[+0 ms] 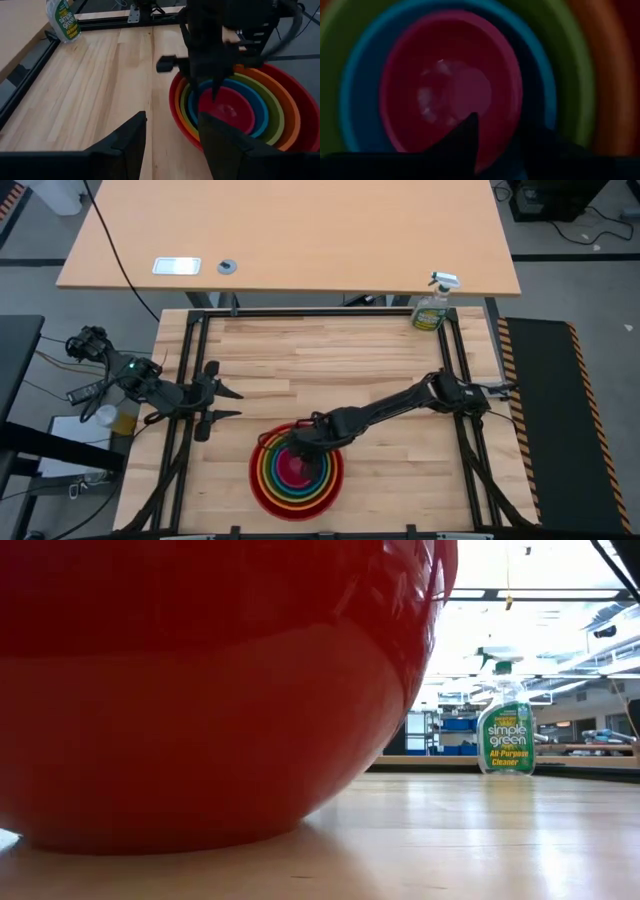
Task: Nest bowls inside each other
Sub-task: Stack the small red bowl on top of the blue bowl, then return to Home Position
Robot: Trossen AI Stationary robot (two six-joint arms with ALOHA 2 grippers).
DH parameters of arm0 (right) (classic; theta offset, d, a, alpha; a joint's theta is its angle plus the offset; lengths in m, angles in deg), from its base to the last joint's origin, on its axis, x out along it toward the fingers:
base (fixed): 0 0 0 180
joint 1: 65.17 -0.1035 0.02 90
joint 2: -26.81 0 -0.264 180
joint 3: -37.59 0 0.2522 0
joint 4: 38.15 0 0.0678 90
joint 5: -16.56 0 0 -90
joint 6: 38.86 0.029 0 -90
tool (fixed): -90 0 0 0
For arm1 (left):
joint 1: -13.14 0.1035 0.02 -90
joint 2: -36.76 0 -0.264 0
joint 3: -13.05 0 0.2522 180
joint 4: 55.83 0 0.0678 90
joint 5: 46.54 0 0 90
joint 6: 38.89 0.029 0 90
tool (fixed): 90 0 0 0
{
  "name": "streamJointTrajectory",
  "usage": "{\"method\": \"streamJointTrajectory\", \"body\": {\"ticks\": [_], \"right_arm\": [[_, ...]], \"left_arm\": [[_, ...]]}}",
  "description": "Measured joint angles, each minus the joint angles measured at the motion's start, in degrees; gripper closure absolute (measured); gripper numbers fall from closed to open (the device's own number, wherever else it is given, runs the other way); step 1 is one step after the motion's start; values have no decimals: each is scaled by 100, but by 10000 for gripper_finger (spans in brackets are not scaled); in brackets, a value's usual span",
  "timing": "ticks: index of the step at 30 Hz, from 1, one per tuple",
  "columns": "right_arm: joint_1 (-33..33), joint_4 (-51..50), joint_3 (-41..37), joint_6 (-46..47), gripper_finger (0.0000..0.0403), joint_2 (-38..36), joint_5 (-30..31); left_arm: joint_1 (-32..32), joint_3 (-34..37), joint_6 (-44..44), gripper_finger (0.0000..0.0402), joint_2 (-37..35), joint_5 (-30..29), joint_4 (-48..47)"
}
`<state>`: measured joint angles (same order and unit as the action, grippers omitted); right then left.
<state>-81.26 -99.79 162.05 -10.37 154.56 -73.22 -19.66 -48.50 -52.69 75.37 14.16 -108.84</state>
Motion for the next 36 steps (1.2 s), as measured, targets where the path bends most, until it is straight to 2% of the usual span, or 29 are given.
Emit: {"method": "streamJointTrajectory", "body": {"ticks": [6, 10, 15, 21, 26, 30, 36], "right_arm": [[-30, -14, 0, 77, 217, -403, 421], [-92, -291, 4, 85, 213, -648, 872], [-195, -917, 0, -211, 219, -796, 1827], [-116, -902, -254, -458, 233, -1115, 1912], [-19, -422, -1504, -273, 243, -1925, 1933], [6, 430, -2959, 35, 247, -2975, 2110], [11, 1867, -4899, 239, 249, -4699, 2607]], "left_arm": [[0, 0, 1, 221, 0, 0, 0], [0, 0, -7, 221, 0, 0, 0], [-1, 14, 64, 221, 0, 0, 71], [-205, 663, 972, 221, -133, -20, 1833], [-199, 1382, 1146, 221, -117, -49, 2726], [-283, 1852, 1108, 221, -130, -52, 3695], [-385, 2525, 1578, 221, -182, -47, 5435]]}}
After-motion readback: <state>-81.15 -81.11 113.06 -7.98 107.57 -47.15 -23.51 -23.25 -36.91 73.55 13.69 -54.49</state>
